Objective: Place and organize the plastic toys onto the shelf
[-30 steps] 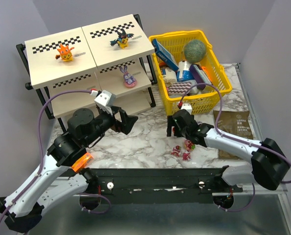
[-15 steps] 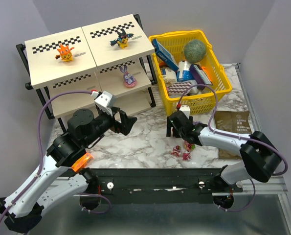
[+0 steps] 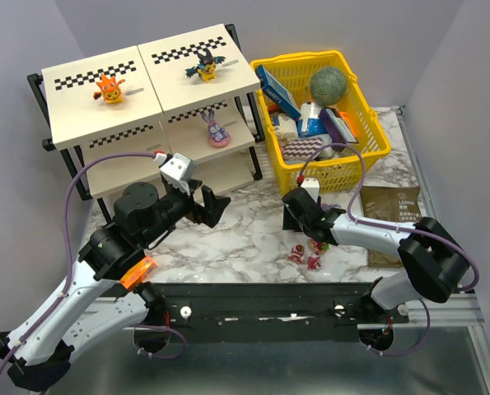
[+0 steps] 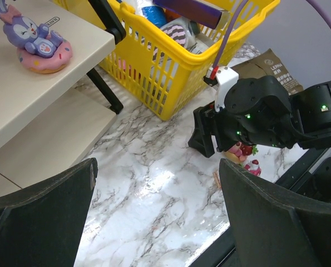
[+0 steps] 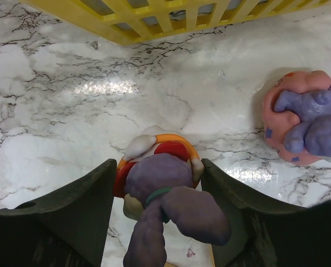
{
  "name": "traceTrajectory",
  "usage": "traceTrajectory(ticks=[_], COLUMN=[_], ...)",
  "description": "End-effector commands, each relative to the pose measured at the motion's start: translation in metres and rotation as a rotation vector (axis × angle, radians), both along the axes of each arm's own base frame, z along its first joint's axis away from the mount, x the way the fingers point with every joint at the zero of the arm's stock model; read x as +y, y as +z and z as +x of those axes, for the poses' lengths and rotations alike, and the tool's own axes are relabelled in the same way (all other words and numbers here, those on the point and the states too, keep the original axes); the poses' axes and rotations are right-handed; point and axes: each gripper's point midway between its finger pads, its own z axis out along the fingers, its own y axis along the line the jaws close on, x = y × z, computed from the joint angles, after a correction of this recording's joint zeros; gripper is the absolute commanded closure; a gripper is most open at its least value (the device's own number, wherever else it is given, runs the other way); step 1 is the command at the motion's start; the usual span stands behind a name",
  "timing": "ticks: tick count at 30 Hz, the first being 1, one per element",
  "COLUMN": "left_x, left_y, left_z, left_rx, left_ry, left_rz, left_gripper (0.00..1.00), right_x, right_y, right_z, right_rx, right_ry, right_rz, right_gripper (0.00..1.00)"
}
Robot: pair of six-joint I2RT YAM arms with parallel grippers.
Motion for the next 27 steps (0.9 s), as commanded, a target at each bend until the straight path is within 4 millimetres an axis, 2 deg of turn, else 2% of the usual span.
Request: traceTrajectory(ticks=[1, 6, 11, 13, 15, 19, 22, 23, 26, 27], left_x=[0.005, 0.006, 0.011, 0.014, 0.018, 0.027, 0.036, 0.041, 0.052, 0.054], left_y=[0.014, 0.015, 0.021, 0.027, 0.031, 0.047, 0.056, 0.061, 0.070, 0.071], left_z=[0.000, 0.000, 0.001, 0.001, 0.000, -0.005, -0.008, -0.010, -0.013, -0.013], left_rx=[-0.031, -0.031, -0.040, -0.048, -0.056, -0.094, -0.112, -0.124, -0.144, -0.151], left_ry=[0.017, 0.022, 0.044, 0.053, 0.068, 0.085, 0.109, 0.117, 0.149, 0.157], left_rz=[-0.011, -0.010, -0.012, -0.016, -0.019, -0.032, -0.038, -0.042, -0.039, -0.038], left_gripper=[0.01, 0.01, 0.01, 0.01, 0.01, 0.01, 0.01, 0.01, 0.01, 0.01], right_x=[-0.002, -0.001, 0.005, 0.009, 0.014, 0.044, 0.065, 0.078, 0.097, 0.106], right_y=[0.000, 0.002, 0.008, 0.016, 0.025, 0.060, 0.076, 0.092, 0.109, 0.124], right_z=[0.003, 0.005, 0.007, 0.010, 0.010, 0.013, 0.007, 0.008, 0.004, 0.006], right_rx=[-0.014, -0.015, -0.012, -0.015, -0.022, -0.072, -0.060, -0.082, -0.093, -0.106], right_ry=[-0.012, -0.007, 0.012, 0.018, 0.029, 0.096, 0.135, 0.153, 0.190, 0.199], right_rz=[-0.013, -0.022, -0.015, -0.012, 0.003, 0.055, 0.100, 0.127, 0.141, 0.168], right_gripper=[0.36, 0.47, 0.64, 0.71, 0.74, 0.74, 0.75, 0.75, 0.75, 0.75])
